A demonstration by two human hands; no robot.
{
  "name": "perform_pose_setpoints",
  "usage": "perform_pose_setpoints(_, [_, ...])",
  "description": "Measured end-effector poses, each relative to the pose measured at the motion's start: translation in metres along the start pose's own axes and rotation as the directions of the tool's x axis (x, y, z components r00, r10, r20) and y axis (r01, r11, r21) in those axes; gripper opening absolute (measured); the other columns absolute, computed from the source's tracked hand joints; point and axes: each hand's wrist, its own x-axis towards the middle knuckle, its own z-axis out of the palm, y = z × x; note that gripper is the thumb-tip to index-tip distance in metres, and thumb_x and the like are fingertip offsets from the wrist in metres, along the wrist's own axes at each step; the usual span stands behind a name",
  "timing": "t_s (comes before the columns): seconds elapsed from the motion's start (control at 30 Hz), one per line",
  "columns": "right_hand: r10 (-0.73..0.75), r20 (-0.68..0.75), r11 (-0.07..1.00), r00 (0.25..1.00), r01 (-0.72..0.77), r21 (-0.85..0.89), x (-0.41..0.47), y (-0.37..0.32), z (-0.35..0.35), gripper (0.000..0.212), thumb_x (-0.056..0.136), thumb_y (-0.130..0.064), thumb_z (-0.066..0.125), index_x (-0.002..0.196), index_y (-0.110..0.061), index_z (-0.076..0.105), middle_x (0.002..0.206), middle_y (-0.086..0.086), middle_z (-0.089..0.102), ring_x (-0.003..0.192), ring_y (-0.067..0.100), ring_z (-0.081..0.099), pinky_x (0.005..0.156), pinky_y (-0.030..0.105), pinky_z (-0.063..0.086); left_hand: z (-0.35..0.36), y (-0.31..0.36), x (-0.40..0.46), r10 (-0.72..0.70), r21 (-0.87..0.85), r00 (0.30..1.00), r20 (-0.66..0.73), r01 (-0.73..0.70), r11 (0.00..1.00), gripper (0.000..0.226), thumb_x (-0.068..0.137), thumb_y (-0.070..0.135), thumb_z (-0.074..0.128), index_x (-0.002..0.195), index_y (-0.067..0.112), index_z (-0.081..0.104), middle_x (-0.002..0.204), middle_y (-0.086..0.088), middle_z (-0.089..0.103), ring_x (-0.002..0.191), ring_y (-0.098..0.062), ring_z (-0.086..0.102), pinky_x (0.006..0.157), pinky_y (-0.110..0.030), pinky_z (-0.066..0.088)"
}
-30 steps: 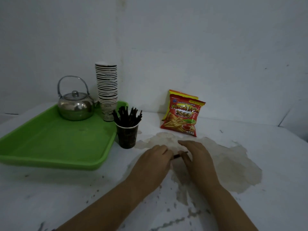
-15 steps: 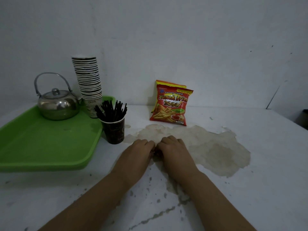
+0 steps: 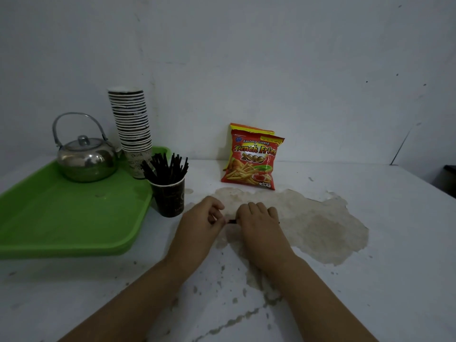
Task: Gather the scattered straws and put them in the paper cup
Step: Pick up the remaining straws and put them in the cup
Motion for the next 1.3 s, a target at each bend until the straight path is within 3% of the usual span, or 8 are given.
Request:
perform_pose_setpoints(0.17, [0.185,-0.098,0.876,0.978,-0.118,0.468,0.006,-0.01,-0.013,0.021,0.091,-0.002,0.036,0.082,-0.02,0.042,0.077,-0.005,0.041,0.067,0.009,0.035,0.061,0.021,0.027,-0.012,0.023,0.007,-0.205,-0.498,0.971,-0.125,0.117,0.859,0.012,0.077,0.008,0.071,0.079,0.016,0.063,0.077,-0.001,0.066,0.07,-0.003,0.062,0.064,-0.012,0.05])
perform_pose_setpoints(0.3, [0.334,-0.208,0.691,0.919,-0.089,0.717,0.004,-0.034,-0.022,0.021,0.096,-0.005,0.036,0.083,-0.021,0.04,0.069,-0.011,0.04,0.06,0.0,0.04,0.053,0.012,0.033,-0.027,0.047,0.012,-0.2,-0.672,0.968,-0.15,0.049,0.739,0.016,0.076,0.001,0.068,0.079,0.017,0.067,0.07,0.008,0.069,0.068,-0.004,0.063,0.064,-0.013,0.051])
perform_pose_setpoints(0.43, [0.38,-0.268,0.562,0.885,0.009,0.827,0.006,-0.06,-0.031,0.016,0.097,-0.011,0.037,0.093,-0.025,0.044,0.072,-0.01,0.049,0.062,0.003,0.046,0.055,0.01,0.037,-0.046,0.061,0.017,-0.081,-0.604,0.975,-0.207,-0.063,0.794,0.024,0.076,0.0,0.068,0.08,0.024,0.069,0.069,0.013,0.068,0.07,-0.005,0.063,0.066,-0.017,0.053])
perform_pose_setpoints(0.63, [0.333,-0.343,0.553,0.878,0.113,0.826,0.024,-0.089,-0.05,0.041,0.094,-0.018,0.044,0.112,-0.054,0.036,0.087,-0.017,0.058,0.077,-0.002,0.057,0.063,0.006,0.041,-0.092,0.071,0.028,0.16,-0.295,0.959,-0.234,-0.227,0.928,0.024,0.078,0.003,0.068,0.089,0.024,0.07,0.084,0.012,0.068,0.08,0.0,0.064,0.071,-0.011,0.049])
perform_pose_setpoints(0.77, [0.251,-0.481,0.606,0.84,0.252,0.755,0.044,-0.101,-0.061,0.052,0.09,-0.003,0.052,0.124,-0.039,0.037,0.085,-0.021,0.055,0.081,-0.004,0.056,0.07,0.008,0.044,-0.126,0.073,0.034,0.262,-0.199,0.925,-0.276,-0.321,0.926,0.025,0.077,0.002,0.068,0.092,0.022,0.071,0.089,0.011,0.071,0.085,-0.004,0.066,0.079,-0.018,0.052])
perform_pose_setpoints(0.87, [0.21,-0.572,0.647,0.793,0.326,0.689,0.06,-0.109,-0.064,0.047,0.089,-0.007,0.054,0.124,-0.034,0.04,0.097,-0.007,0.064,0.089,0.002,0.06,0.079,0.015,0.049,-0.147,0.072,0.035,0.333,-0.117,0.874,-0.354,-0.395,0.911,0.026,0.076,0.0,0.068,0.092,0.021,0.07,0.088,0.013,0.07,0.085,-0.002,0.066,0.079,-0.015,0.051])
perform_pose_setpoints(1.13, [0.358,-0.662,0.655,0.659,0.328,0.681,0.09,-0.106,-0.06,0.036,0.087,-0.005,0.059,0.115,-0.024,0.045,0.088,-0.003,0.062,0.08,0.009,0.061,0.073,0.016,0.05,-0.159,0.044,0.039,0.116,-0.245,0.802,-0.586,-0.311,0.918,0.019,0.08,0.002,0.067,0.095,0.013,0.065,0.087,0.006,0.07,0.081,-0.004,0.068,0.075,-0.02,0.055])
perform_pose_setpoints(1.3, [0.338,-0.668,0.762,0.663,0.224,0.607,0.095,-0.101,-0.041,0.033,0.087,-0.014,0.059,0.114,-0.025,0.045,0.088,-0.002,0.066,0.08,0.014,0.061,0.072,0.032,0.052,-0.139,0.02,0.041,0.1,-0.207,0.827,-0.553,-0.253,0.945,0.015,0.079,0.004,0.068,0.089,0.015,0.063,0.084,0.005,0.07,0.081,-0.005,0.069,0.075,-0.022,0.055])
